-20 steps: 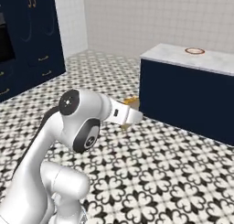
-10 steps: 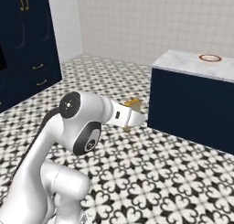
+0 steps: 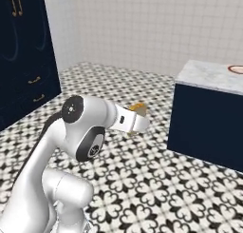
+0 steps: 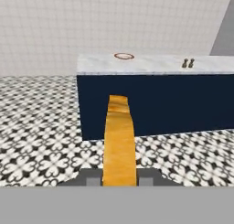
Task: Start the toaster. Once the lever pops up, take the bread to the plate on the dining counter.
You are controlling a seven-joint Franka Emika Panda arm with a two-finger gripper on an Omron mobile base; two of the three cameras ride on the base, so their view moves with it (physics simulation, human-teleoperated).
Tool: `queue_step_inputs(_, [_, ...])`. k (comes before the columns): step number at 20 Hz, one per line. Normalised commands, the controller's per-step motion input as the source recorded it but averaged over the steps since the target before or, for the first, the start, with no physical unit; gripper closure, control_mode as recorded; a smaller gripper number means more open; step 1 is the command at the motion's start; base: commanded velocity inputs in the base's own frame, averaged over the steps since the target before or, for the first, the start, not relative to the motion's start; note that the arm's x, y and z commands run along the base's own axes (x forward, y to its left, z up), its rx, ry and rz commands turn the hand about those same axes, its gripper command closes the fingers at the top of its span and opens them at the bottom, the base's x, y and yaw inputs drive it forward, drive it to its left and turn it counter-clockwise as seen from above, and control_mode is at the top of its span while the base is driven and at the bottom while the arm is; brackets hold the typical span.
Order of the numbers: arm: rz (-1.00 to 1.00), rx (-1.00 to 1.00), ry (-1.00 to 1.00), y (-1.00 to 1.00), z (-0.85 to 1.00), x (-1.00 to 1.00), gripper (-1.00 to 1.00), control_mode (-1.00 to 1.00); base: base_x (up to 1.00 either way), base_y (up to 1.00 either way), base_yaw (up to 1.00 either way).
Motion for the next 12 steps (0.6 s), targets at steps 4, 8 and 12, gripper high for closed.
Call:
queue_step_inputs(4, [0.0,0.0,0.0,0.0,0.0,0.0,1.0,1.0,1.0,0.7,-0.14])
queue_step_inputs(8, [0.0,0.0,0.0,0.0,0.0,0.0,1.0,1.0,1.0,0.69,-0.15])
queue_step_inputs(12, [0.0,0.0,0.0,0.0,0.0,0.0,1.0,1.0,1.0,0.49,-0.12])
